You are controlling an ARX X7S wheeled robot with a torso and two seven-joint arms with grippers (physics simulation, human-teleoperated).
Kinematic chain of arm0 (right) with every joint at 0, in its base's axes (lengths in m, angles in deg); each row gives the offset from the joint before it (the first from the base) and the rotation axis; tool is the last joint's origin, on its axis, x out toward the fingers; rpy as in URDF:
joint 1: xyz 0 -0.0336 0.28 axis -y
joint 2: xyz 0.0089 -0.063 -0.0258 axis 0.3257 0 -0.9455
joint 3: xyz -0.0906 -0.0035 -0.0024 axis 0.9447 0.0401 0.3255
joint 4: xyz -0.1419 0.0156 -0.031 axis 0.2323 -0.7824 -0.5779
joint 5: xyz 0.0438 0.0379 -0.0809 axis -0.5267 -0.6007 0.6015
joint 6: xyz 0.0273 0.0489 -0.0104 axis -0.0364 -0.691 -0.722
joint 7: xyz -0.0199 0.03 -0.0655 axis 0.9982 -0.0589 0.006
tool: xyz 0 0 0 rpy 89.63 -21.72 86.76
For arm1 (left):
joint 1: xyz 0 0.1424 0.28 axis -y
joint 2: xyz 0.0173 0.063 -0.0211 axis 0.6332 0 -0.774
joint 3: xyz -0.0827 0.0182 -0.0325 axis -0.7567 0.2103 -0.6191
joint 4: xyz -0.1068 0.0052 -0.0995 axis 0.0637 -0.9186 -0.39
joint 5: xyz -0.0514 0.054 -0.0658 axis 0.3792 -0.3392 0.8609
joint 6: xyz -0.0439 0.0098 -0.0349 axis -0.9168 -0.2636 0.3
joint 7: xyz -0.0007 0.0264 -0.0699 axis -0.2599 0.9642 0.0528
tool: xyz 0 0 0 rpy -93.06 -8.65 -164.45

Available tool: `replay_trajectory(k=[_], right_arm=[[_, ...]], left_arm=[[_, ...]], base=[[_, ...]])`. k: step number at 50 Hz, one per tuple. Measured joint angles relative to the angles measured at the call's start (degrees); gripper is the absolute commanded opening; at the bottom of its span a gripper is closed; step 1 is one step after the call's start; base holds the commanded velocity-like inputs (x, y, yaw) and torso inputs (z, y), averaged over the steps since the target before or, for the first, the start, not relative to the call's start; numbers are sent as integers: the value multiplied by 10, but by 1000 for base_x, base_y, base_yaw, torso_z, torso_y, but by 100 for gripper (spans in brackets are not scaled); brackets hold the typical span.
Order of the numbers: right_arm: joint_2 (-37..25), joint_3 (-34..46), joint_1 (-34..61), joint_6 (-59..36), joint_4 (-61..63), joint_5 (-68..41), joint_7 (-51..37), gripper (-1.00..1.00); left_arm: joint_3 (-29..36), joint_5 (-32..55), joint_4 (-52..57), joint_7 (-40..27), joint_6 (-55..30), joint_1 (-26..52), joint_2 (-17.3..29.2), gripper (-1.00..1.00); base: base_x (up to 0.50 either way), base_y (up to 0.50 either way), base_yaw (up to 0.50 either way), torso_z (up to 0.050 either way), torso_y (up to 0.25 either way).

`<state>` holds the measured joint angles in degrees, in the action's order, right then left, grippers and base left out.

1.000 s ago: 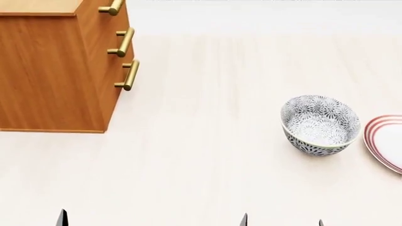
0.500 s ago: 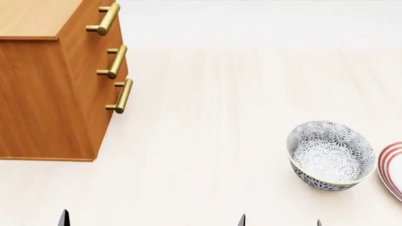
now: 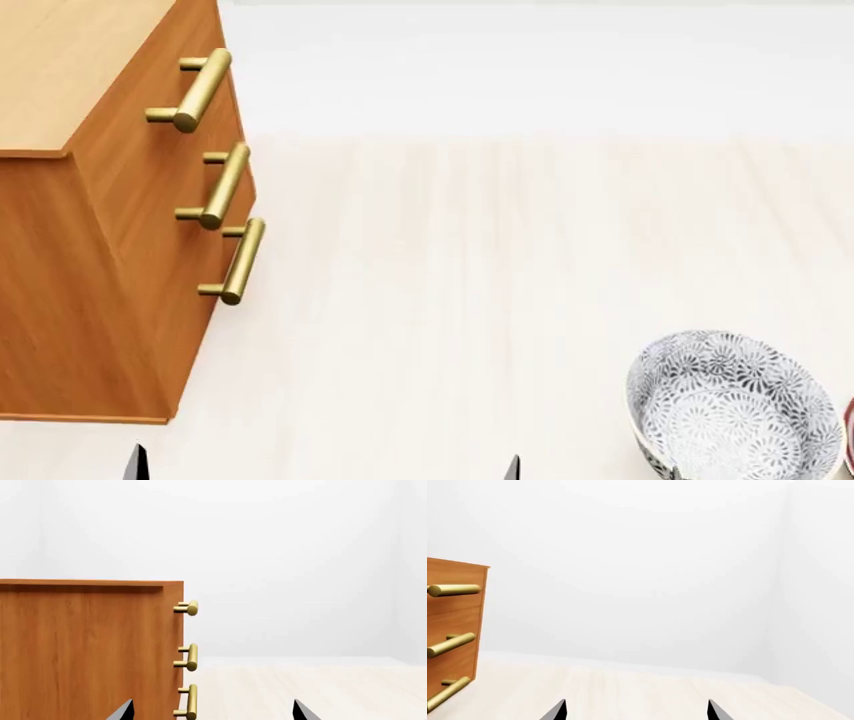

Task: Put the bowl on top of the cabinet.

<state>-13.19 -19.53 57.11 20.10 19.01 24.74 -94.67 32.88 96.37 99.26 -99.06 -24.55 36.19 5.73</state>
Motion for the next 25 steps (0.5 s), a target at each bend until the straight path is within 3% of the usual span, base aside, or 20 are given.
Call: replay_trajectory(k=[16, 25], right_arm=[[-5, 4, 3, -2, -1, -4, -6, 100], [-4, 4, 6, -7, -2, -9, -10, 100]], left_arm=[[3, 3, -1, -5, 1, 2, 4, 100], [5, 3, -2, -7, 3, 2, 7, 100]], base=[[318, 0, 0, 0, 0], [22, 0, 0, 0, 0]])
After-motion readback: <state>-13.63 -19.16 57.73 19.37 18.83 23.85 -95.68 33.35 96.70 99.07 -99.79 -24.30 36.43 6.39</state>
